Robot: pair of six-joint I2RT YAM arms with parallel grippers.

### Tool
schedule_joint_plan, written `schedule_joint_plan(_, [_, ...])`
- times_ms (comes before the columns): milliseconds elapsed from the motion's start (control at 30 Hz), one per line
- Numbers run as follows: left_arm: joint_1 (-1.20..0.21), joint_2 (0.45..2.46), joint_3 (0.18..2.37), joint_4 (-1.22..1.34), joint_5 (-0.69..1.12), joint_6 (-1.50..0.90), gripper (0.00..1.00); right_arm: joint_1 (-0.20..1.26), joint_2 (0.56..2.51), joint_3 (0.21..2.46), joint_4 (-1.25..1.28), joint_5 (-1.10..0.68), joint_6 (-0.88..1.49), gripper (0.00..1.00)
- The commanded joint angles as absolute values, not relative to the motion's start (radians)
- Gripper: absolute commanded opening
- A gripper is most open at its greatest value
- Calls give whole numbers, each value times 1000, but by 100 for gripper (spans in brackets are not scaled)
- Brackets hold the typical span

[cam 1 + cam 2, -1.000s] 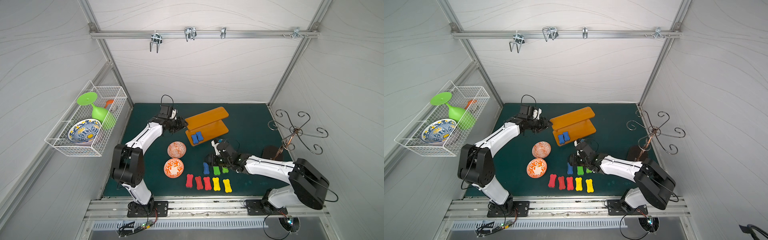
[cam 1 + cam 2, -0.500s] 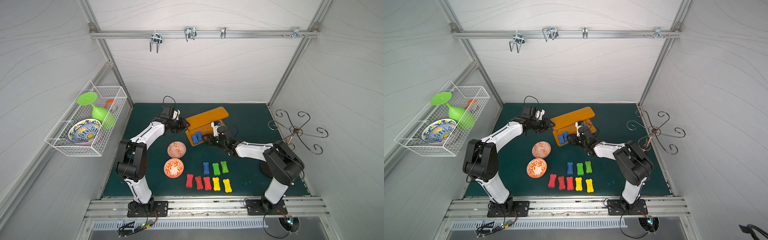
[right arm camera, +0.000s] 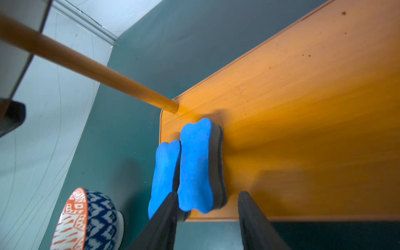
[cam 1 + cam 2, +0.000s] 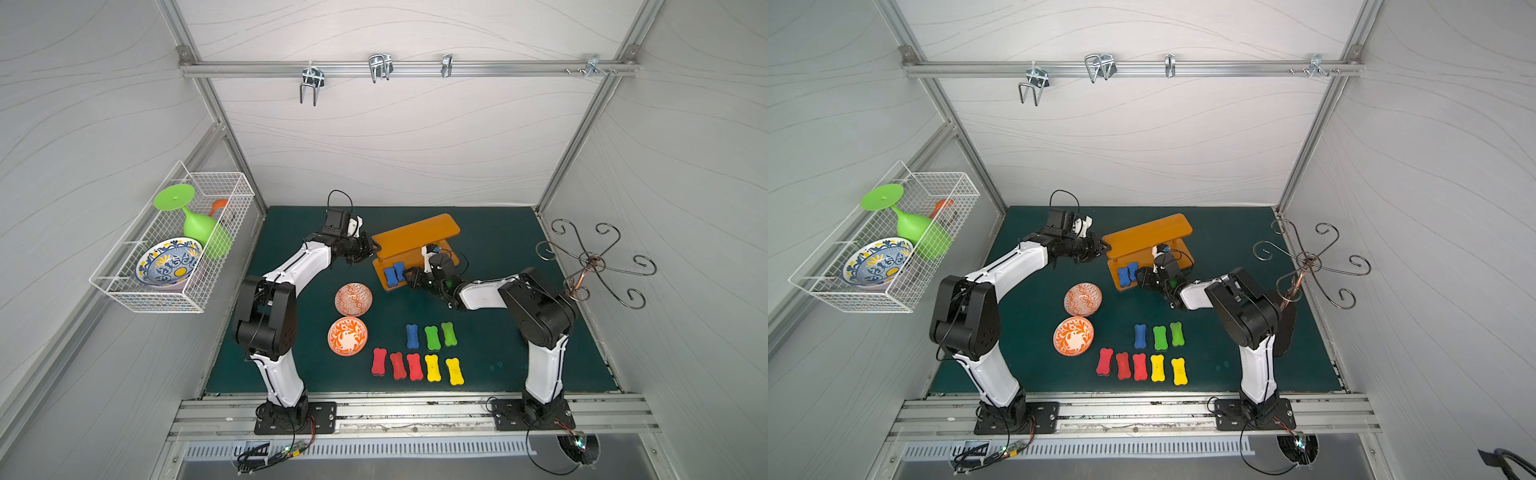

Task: Remove the whiteboard erasers from the shelf
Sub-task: Pick up the whiteboard eraser from the shelf.

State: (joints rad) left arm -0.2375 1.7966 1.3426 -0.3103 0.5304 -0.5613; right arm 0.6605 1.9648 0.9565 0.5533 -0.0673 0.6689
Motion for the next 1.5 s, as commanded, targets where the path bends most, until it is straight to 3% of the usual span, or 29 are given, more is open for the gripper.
schedule_joint_plan(0, [-245,1823,1373,-321,519,-522,24,650,1997,982,611,-84,691,49])
schedule_joint_plan(433, [-245,1817,1369,-346,517,-509,24,643,2062,1043,578,-113,650,45])
schedule_joint_plan(900, [-242,1798,1362,-348,502,-509,26,635,2030,1022,504,-92,588,0])
schedule_joint_plan(1467, [-236,1696,1318,-365,443,-566,40,647,1788,934,396,24,651,0])
